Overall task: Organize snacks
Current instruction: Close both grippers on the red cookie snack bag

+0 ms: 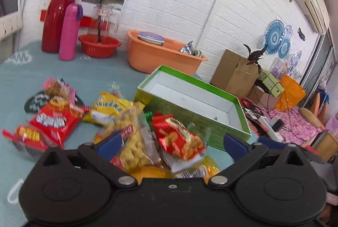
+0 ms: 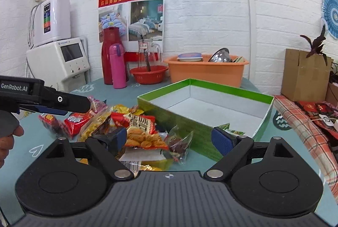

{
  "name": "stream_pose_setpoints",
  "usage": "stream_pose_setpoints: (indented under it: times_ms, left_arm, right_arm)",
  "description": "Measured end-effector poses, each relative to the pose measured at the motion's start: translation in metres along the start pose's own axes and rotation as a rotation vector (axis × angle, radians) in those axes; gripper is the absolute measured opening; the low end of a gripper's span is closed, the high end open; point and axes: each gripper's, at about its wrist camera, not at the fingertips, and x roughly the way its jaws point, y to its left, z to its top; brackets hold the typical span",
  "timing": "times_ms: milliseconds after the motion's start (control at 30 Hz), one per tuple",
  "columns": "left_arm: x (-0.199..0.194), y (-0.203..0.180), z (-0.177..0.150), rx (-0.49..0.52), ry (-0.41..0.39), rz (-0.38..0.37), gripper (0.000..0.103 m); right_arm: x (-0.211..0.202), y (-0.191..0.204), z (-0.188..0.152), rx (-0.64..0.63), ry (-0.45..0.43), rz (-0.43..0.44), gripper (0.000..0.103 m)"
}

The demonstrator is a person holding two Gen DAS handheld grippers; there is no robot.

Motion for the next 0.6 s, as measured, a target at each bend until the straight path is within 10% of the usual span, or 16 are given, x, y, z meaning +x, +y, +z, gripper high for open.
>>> stream_pose_setpoints:
  times_ms: [233,600]
  left_arm:
    - [0.021,-0.007,-0.004,-0.037,0.041,-0.089,0.103]
    - [0.085,-0.002,0.020,0.009,0.071,0.003,0.103]
  right_arm:
    - [0.025,0.026,-0.012,-0.131,0.057,0.059,0.103]
    - [0.056,0.016,-0.008,-0.106,0.075,0.102,0.103]
